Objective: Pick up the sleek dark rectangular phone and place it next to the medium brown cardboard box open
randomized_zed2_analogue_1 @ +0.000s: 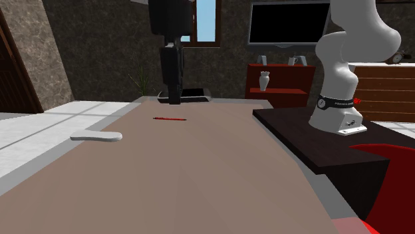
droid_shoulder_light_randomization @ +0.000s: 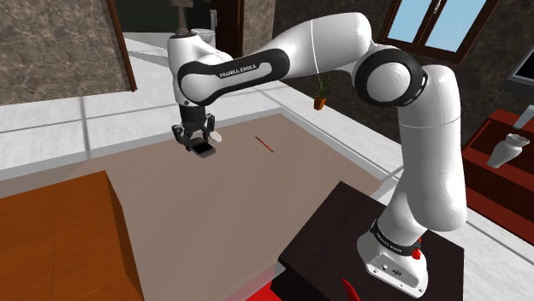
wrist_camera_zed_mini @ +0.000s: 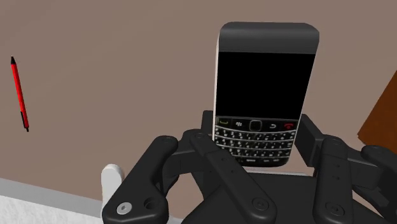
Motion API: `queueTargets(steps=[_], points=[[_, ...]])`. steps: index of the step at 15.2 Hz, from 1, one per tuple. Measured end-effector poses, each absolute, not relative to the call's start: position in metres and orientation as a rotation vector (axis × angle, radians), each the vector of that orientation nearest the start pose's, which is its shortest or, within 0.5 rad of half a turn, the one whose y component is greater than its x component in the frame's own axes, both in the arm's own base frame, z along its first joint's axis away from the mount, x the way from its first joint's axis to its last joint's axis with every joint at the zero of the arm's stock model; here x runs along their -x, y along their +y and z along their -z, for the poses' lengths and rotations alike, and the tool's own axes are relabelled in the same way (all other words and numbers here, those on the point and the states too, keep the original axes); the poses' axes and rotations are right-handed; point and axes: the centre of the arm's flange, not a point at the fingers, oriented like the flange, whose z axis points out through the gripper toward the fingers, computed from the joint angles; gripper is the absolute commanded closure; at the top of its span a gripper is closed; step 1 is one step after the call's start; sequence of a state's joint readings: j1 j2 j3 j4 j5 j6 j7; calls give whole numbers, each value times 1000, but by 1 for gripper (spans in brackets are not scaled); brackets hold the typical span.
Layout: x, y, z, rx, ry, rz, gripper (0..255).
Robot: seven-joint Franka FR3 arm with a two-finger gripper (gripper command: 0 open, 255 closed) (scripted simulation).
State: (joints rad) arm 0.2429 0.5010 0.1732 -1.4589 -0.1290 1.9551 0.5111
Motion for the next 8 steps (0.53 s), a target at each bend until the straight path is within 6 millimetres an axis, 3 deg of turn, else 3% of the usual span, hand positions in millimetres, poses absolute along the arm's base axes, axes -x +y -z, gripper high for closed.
queueTargets(steps=[8], points=[[-641, 361, -397, 3171, 108, 31, 255]])
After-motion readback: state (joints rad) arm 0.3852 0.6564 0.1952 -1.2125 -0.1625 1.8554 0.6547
